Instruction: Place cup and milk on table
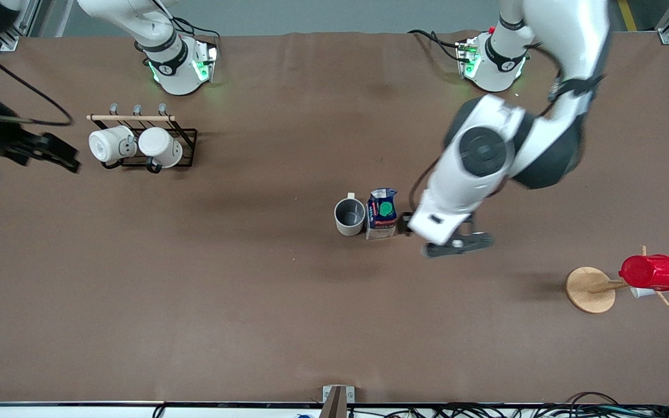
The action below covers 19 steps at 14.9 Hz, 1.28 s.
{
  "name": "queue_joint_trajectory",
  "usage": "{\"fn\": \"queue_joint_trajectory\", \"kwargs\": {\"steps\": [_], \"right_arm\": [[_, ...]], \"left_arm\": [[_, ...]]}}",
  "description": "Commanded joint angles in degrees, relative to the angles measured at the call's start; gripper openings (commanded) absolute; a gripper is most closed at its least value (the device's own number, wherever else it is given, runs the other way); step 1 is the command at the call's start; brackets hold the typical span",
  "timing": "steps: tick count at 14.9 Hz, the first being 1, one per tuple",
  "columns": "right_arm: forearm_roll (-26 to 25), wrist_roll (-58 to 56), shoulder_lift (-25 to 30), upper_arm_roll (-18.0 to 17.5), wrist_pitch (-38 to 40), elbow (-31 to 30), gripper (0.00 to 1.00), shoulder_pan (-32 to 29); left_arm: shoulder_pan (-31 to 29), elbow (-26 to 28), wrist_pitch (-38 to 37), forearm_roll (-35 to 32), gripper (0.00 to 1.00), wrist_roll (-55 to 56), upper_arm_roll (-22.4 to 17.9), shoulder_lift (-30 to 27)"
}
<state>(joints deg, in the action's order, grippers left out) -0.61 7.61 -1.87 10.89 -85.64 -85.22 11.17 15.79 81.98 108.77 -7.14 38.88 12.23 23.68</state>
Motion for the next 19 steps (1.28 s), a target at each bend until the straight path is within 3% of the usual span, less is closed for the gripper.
{"fn": "queue_joint_trajectory", "kwargs": {"steps": [1,2,5,9,15,19], "right_arm": [[0.5,-4.8,0.9,-1.6,1.2,-2.0,1.00,-5.7],[0.6,-4.9,0.8,-2.0,1.1,-2.0,1.00,-7.1],[-0.3,-5.0,0.8,-11.8,0.7,-1.1,1.00,-16.4],[-0.4,-4.1,0.5,-11.9,0.7,1.7,1.00,-17.1],[0.6,-0.7,0.5,-11.5,1.4,2.0,1.00,-16.7],[1.0,-1.3,0.5,-11.5,1.4,2.1,1.00,-16.8]], "left_arm": [[-6.9,1.8,-2.7,-1.5,1.00,-4.1,0.4,-8.4],[-9.3,1.9,-3.3,-1.2,1.00,-7.6,0.5,-10.4],[-15.9,2.4,-12.3,0.1,1.00,-20.1,0.7,-15.3],[-21.0,3.8,-18.0,4.9,1.00,-28.4,1.0,-20.4],[-18.6,13.8,-17.7,7.0,1.00,-32.5,-2.3,-29.2],[-18.6,14.4,-18.7,7.0,1.00,-33.5,-2.4,-30.4]]}}
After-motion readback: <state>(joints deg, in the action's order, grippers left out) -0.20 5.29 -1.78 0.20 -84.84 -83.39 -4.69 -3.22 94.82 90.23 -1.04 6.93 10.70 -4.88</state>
